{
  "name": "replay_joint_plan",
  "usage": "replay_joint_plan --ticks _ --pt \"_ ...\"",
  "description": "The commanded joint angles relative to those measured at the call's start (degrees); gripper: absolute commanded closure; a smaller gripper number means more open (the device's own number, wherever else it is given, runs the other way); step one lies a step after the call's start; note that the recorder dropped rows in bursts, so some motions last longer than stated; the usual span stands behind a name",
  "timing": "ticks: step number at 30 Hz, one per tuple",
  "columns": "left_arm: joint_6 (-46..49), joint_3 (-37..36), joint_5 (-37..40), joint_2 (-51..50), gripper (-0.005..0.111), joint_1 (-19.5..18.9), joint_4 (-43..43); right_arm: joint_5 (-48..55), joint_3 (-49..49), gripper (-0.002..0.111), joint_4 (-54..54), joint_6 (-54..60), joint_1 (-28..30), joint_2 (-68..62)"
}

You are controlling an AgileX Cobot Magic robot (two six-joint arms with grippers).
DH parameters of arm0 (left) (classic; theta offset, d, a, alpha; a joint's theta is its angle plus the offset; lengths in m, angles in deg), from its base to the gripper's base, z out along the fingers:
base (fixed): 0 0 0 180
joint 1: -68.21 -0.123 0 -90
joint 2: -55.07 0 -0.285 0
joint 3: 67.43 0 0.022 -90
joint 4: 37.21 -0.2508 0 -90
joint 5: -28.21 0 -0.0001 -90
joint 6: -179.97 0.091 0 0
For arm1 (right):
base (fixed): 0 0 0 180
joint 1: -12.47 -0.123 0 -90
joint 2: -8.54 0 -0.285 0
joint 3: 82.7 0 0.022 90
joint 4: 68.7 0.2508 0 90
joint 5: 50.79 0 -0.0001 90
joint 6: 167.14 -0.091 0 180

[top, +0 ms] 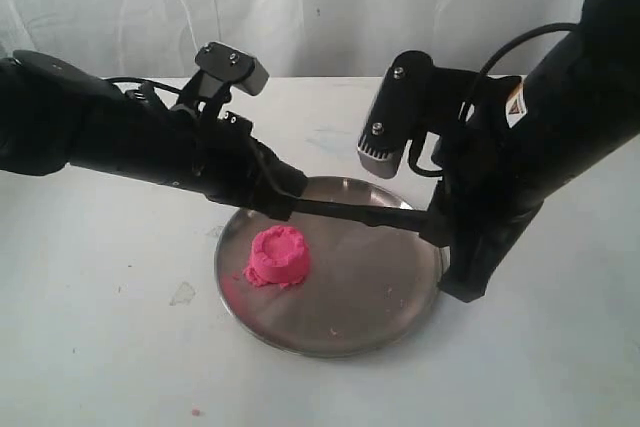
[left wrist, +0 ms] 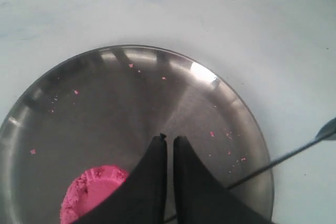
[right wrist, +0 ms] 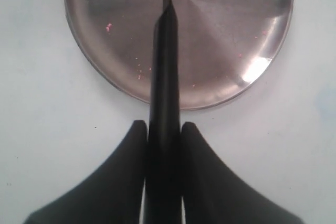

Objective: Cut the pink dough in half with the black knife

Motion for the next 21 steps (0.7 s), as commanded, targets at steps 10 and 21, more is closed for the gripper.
replay_joint_plan --ticks 10,21 --pt "2.01 0.02 -7.45 13.34 0.095 0.19 -0.09 -6.06 0.60 0.108 -1.72 -2.51 0.15 -6.11" --pt "2.01 -1.94 -5.55 10.82 0.095 0.19 -0.09 -15.14 0.60 0.108 -1.72 -2.51 0.15 -15.14"
